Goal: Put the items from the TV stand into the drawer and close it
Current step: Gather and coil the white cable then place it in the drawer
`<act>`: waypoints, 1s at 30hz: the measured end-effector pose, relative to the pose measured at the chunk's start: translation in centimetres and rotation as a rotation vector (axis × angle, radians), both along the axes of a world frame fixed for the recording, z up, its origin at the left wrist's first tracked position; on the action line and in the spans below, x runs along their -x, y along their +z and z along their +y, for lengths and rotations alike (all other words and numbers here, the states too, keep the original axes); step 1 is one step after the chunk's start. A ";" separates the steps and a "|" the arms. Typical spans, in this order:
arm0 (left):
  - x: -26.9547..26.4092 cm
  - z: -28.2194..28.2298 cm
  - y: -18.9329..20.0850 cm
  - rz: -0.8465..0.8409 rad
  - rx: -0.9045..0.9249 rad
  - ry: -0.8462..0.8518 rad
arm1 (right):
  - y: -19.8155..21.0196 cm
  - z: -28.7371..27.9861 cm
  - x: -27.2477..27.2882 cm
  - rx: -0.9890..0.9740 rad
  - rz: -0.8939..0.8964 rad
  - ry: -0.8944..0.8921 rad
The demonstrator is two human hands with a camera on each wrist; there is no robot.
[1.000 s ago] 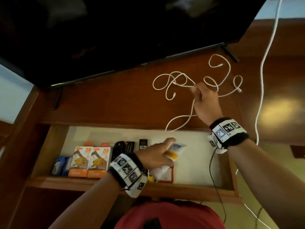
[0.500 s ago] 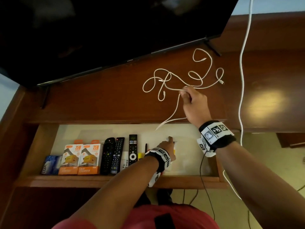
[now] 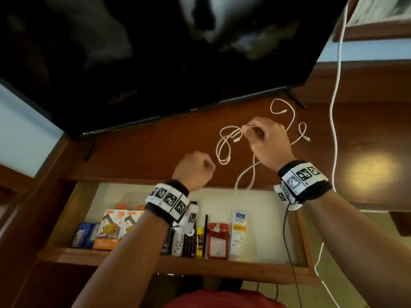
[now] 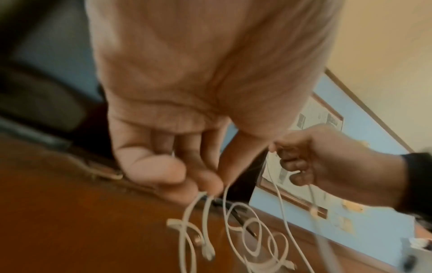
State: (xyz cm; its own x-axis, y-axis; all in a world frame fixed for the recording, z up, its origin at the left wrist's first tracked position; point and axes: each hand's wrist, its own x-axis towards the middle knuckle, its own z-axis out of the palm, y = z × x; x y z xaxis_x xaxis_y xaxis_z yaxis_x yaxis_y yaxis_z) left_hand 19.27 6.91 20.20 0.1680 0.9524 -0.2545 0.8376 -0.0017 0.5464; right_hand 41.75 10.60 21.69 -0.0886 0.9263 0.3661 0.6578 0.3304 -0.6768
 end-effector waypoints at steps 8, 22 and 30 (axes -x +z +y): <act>0.6 6.2 1.2 -0.225 -0.077 0.031 | 5.6 2.0 3.3 -0.101 0.094 -0.027; 5.6 11.2 11.5 -1.108 0.094 0.179 | 3.0 2.7 9.1 0.130 -0.573 0.027; 7.0 7.2 16.4 -1.242 0.151 -0.142 | 5.5 7.4 11.3 0.138 0.123 -0.012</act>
